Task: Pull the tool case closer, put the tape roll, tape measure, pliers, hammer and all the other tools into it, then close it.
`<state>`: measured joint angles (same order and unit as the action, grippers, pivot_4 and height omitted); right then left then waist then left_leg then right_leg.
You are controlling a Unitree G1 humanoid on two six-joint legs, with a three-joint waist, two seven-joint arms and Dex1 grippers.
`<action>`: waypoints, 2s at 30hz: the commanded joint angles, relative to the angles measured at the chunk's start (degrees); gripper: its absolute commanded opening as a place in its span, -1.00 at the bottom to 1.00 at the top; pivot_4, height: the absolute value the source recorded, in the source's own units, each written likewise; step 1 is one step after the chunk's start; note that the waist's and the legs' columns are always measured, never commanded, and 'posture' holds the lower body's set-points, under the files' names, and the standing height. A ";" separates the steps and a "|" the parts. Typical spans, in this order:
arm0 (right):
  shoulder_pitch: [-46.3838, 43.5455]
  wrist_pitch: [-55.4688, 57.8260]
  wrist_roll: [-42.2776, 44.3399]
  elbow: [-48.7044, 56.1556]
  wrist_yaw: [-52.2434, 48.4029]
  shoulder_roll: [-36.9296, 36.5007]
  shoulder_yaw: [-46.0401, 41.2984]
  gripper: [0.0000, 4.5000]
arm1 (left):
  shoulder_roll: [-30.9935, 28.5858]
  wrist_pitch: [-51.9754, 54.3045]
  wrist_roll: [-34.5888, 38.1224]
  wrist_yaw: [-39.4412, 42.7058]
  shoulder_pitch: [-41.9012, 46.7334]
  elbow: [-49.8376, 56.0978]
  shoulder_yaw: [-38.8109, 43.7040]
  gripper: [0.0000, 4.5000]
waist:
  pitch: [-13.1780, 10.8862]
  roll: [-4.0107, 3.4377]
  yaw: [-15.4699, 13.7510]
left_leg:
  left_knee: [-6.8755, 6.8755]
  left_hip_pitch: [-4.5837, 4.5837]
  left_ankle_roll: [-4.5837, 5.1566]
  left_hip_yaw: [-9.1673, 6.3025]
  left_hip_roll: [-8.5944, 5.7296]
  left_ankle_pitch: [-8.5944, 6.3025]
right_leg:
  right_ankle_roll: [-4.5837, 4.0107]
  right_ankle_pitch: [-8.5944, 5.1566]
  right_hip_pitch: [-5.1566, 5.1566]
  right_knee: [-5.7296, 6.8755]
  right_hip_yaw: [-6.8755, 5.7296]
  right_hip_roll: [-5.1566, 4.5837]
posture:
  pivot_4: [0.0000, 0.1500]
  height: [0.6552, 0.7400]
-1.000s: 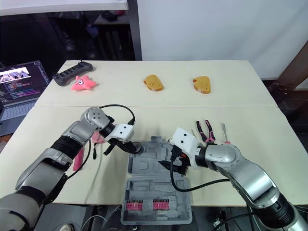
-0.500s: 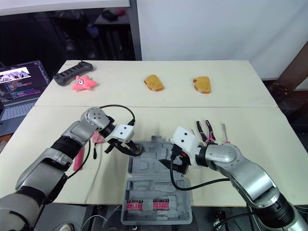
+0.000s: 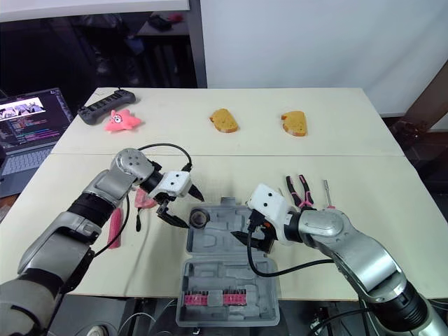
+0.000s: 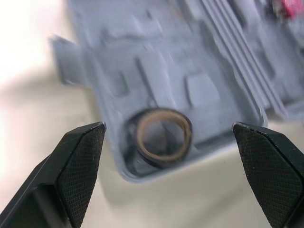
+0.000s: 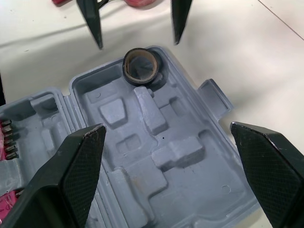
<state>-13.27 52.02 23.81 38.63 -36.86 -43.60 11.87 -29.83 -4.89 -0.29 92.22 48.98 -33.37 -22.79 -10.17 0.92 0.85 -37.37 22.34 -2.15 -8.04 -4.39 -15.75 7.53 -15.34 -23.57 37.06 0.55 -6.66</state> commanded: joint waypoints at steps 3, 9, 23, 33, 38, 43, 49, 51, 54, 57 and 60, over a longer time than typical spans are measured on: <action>-0.30 -1.06 0.19 1.41 -0.02 0.49 -1.32 1.00 | -0.31 4.01 3.71 -0.91 -3.09 3.74 3.41 0.38 | 0.00 0.00 0.13 | 0.00 0.00 0.00 0.00 0.00 0.00 | 0.00 0.00 -0.01 0.01 0.00 0.00 | 1.00 1.00; -0.58 -1.14 0.17 1.03 -0.33 0.44 -1.15 1.00 | -0.31 3.98 3.35 -3.97 -7.06 3.99 3.89 -0.04 | 0.00 0.00 0.01 | 0.00 -0.01 0.00 -0.01 0.01 0.00 | 0.00 0.00 -0.01 0.03 0.01 0.01 | 1.00 1.00; -0.10 -0.48 0.39 1.57 0.19 0.56 -1.42 1.00 | 2.76 2.20 5.25 -9.63 -10.65 1.33 6.54 -0.28 | 0.01 -0.01 -0.07 | -0.05 -0.01 -0.01 -0.02 0.00 0.00 | 0.00 0.00 0.00 0.04 0.01 0.00 | 1.00 1.00; 0.25 -0.20 0.66 1.84 0.69 0.74 -1.69 1.00 | 2.90 1.34 4.60 -11.71 -11.27 0.20 6.55 -0.65 | 0.01 -0.01 -0.09 | -0.06 -0.01 0.00 -0.01 0.00 0.00 | 0.00 0.00 0.01 0.04 0.02 0.00 | 1.00 1.00; 0.26 -0.28 0.58 1.70 0.62 0.59 -1.76 1.00 | 3.52 0.25 3.84 -12.89 -11.78 -0.99 6.04 -0.65 | 0.01 -0.01 -0.09 | -0.06 -0.01 -0.01 -0.01 0.00 0.00 | 0.00 0.00 0.01 0.04 0.02 0.00 | 1.00 1.00; 0.37 -0.11 0.70 1.91 0.61 0.50 -1.92 1.00 | 3.81 -4.16 0.47 -15.47 -12.85 -4.90 4.58 -0.65 | 0.03 -0.01 -0.11 | -0.06 -0.01 -0.01 -0.01 0.00 0.00 | 0.00 0.00 0.01 0.04 0.01 0.00 | 1.00 1.00; 0.47 -0.04 0.65 1.95 0.60 0.37 -2.11 1.00 | 4.37 -7.02 -1.23 -17.18 -12.95 -7.98 4.13 -0.65 | 0.10 -0.05 -0.06 | -0.06 -0.10 -0.01 0.00 0.00 0.00 | -0.01 0.01 0.09 0.05 0.02 0.00 | 1.00 1.00; 0.44 -0.10 0.60 1.88 0.52 0.32 -2.17 1.00 | 4.52 -7.23 -1.14 -17.22 -12.77 -8.33 4.29 -0.65 | 0.11 -0.04 -0.01 | -0.05 -0.16 0.00 0.00 0.01 0.00 | -0.01 0.01 0.13 0.05 0.02 0.00 | 1.00 1.00; 0.41 -0.17 0.73 2.01 0.44 0.23 -2.70 1.00 | 4.10 -7.15 0.05 -16.43 -12.51 -7.43 5.23 -0.65 | 0.11 -0.05 0.02 | -0.05 -0.18 0.00 0.00 0.01 0.00 | -0.01 0.01 0.13 0.06 0.03 0.00 | 1.00 1.00; 0.72 -0.56 0.94 2.12 0.41 0.23 -3.99 1.00 | 3.25 -6.18 2.00 -14.64 -12.32 -5.48 6.48 -0.65 | 0.11 -0.05 0.07 | -0.05 -0.18 0.00 0.00 0.01 0.00 | -0.01 0.01 0.13 0.06 0.03 0.00 | 1.00 1.00; 1.46 -0.97 1.84 2.68 0.15 0.32 -6.27 1.00 | 1.59 -4.34 4.55 -12.10 -12.52 -1.84 7.76 -0.65 | 0.11 -0.05 0.17 | -0.04 -0.17 0.00 0.00 0.02 0.00 | -0.01 0.00 0.11 0.07 0.03 0.02 | 1.00 1.00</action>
<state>-11.83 52.05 24.61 38.61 -36.43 -43.38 7.91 -26.78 -10.17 2.85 78.76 36.68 -37.30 -16.94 -10.06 0.88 1.02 -37.40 22.17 -2.16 -8.03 -4.37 -15.75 7.53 -15.33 -23.46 37.13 0.59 -6.64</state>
